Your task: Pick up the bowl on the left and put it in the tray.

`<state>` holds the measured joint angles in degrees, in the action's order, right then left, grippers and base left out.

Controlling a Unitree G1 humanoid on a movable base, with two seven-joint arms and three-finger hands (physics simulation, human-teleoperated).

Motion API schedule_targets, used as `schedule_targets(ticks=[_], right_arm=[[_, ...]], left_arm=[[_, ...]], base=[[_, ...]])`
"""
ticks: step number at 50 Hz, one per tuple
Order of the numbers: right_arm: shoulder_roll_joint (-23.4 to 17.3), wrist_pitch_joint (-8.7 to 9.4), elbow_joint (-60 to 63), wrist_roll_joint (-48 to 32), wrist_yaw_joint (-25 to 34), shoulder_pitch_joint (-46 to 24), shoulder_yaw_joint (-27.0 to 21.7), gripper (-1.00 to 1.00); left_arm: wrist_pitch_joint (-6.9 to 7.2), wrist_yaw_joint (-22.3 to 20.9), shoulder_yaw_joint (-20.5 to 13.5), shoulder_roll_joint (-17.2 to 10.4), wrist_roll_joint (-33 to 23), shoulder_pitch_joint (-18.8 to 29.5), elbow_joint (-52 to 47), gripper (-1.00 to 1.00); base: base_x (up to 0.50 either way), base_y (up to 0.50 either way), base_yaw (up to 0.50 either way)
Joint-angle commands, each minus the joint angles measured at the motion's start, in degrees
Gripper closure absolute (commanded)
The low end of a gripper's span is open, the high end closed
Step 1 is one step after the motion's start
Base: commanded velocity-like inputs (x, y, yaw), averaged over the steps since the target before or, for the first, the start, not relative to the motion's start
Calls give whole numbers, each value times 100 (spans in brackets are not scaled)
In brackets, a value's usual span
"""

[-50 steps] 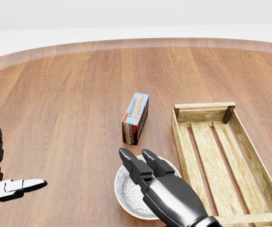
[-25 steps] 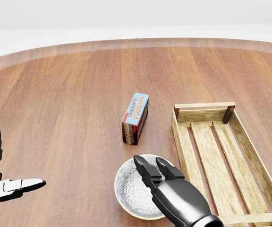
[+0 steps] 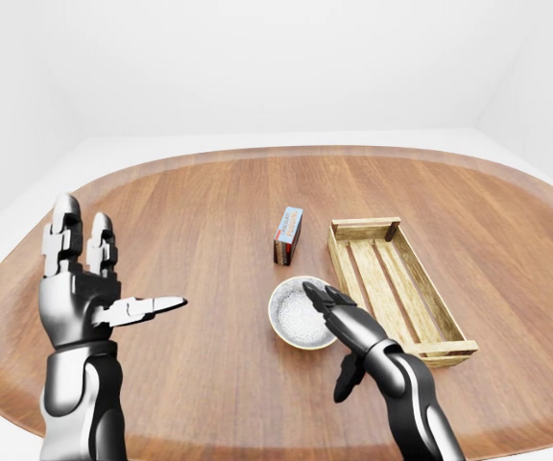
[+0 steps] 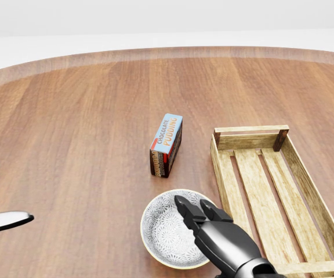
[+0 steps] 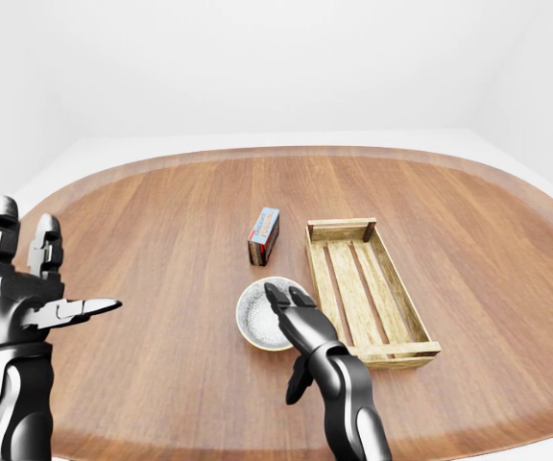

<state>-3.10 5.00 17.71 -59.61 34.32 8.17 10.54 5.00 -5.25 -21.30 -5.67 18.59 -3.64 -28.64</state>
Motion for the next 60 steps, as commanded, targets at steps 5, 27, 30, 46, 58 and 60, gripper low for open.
schedule_targets(ticks=[5, 27, 30, 46, 58, 60], right_arm=[[15, 0, -549, 116, -60, -140, -104, -100], [43, 0, -1100, -57, -13, -458, -67, -100], [20, 0, -1228, -48, -32, -507, -128, -100], [2, 0, -1578, -260, -2, -645, -159, -100], [58, 0, -1756, -393, 70, -777, -128, -100], [67, 0, -1750, -449, 116, -804, -99, -100]], left_arm=[[0, 54, 53, 146, -192, -33, -415, -100], [0, -69, 202, 171, -301, -69, 365, -100], [0, -41, 228, 173, -296, -42, 343, -100], [0, -54, 229, 190, -328, -87, 320, -100], [0, -28, 198, 158, -301, -38, 418, -100], [0, -7, 177, 152, -281, -61, 302, -100]], base=[[0, 0, 0], [0, 0, 0], [0, 0, 0], [0, 0, 0], [0, 0, 0], [0, 0, 0]])
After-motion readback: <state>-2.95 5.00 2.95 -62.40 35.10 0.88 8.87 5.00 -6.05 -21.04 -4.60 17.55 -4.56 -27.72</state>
